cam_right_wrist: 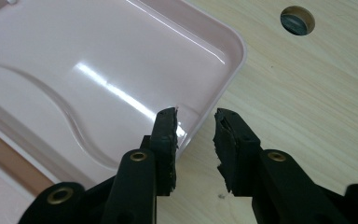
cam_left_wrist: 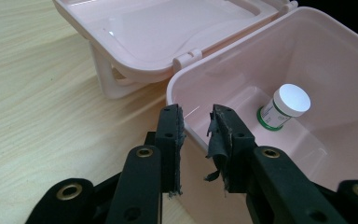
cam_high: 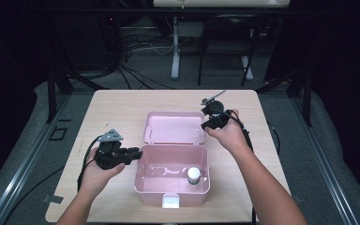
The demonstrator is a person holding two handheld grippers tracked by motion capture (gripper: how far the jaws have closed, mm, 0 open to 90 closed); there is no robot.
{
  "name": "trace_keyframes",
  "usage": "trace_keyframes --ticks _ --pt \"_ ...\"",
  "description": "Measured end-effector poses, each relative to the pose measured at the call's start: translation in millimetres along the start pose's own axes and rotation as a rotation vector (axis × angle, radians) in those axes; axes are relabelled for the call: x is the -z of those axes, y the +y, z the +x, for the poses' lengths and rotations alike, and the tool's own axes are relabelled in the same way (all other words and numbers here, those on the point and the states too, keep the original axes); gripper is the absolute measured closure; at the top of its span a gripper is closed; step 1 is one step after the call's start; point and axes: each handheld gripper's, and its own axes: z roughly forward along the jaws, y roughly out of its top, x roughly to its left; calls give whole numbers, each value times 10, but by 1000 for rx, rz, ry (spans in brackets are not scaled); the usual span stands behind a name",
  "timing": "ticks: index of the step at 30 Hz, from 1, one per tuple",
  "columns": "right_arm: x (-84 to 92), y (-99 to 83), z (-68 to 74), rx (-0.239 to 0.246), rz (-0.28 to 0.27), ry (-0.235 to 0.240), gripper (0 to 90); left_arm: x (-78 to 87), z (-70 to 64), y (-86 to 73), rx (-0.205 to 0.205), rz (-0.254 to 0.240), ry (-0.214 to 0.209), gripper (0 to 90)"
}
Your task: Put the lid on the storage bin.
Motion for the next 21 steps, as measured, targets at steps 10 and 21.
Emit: trace_keyframes --ticks 10,21 --pt "-122 46 -37 -43 5 -3 703 2 2 -5 8 -11 -1 751" --pt "-204 72 -79 -106 11 -1 724 1 3 -9 4 -15 1 751"
